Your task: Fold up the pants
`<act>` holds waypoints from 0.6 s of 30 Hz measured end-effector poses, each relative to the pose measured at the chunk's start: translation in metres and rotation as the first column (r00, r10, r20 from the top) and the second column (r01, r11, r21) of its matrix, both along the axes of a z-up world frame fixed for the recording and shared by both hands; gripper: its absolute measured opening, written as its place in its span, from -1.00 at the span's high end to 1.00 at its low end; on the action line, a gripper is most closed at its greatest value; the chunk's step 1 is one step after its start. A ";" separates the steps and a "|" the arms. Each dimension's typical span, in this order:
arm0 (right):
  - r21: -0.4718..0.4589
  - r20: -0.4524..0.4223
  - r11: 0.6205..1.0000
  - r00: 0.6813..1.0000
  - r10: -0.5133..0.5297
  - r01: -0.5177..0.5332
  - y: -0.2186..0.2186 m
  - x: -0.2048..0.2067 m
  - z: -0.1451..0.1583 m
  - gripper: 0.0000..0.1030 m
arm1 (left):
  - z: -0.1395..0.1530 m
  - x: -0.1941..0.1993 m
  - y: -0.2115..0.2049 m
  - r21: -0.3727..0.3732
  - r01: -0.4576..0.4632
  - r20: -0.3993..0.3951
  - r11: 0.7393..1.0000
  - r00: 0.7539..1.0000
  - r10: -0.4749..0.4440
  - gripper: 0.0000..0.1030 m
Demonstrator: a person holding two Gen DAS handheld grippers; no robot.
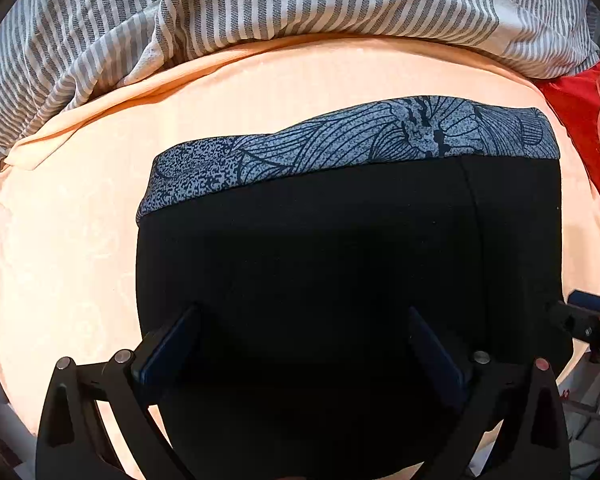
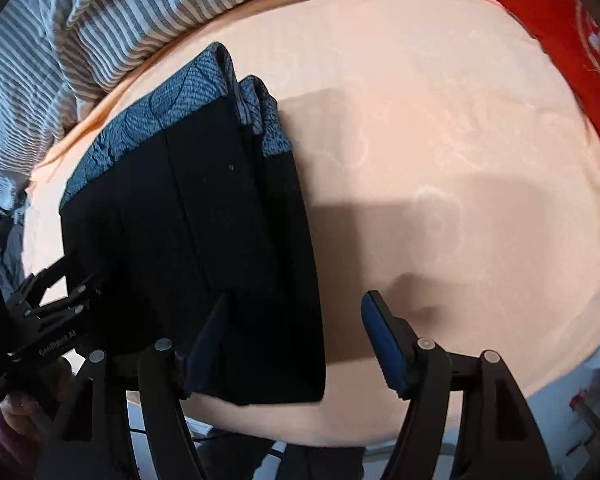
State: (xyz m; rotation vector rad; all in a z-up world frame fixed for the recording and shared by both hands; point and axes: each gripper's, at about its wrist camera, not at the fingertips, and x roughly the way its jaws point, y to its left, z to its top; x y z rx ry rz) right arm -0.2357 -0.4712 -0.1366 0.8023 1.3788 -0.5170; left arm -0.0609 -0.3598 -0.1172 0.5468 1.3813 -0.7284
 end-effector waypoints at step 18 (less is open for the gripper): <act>-0.126 -0.100 0.992 0.995 -0.016 0.003 0.038 -0.020 0.046 -0.83 | 0.066 -0.008 0.035 0.073 0.013 0.030 0.997 0.999 -0.015 -0.98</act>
